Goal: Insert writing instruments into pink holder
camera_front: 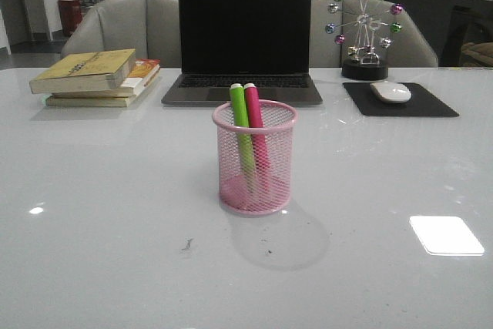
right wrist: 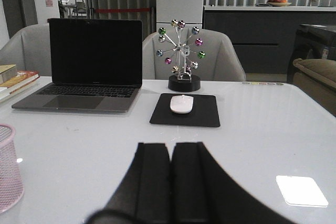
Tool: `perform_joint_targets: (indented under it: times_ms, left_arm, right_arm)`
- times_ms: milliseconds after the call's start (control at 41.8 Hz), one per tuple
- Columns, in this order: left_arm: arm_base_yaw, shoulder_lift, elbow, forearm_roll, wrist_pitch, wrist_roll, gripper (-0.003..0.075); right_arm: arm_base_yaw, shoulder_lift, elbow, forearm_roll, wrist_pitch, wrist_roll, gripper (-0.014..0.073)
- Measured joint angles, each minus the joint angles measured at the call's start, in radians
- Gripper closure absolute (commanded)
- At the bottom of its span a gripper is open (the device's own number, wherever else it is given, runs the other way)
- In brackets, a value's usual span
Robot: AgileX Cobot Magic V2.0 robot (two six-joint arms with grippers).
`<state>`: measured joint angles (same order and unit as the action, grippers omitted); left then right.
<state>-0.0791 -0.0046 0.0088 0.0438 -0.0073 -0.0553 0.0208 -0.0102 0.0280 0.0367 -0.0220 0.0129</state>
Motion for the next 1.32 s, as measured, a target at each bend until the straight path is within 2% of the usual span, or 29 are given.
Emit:
perform_joint_targets:
  times_ms: [1316]
  left_arm:
    - [0.0, 0.0, 0.0, 0.0, 0.0, 0.0, 0.0623]
  right_arm:
    - [-0.01, 0.0, 0.0, -0.037, 0.0, 0.006, 0.0566]
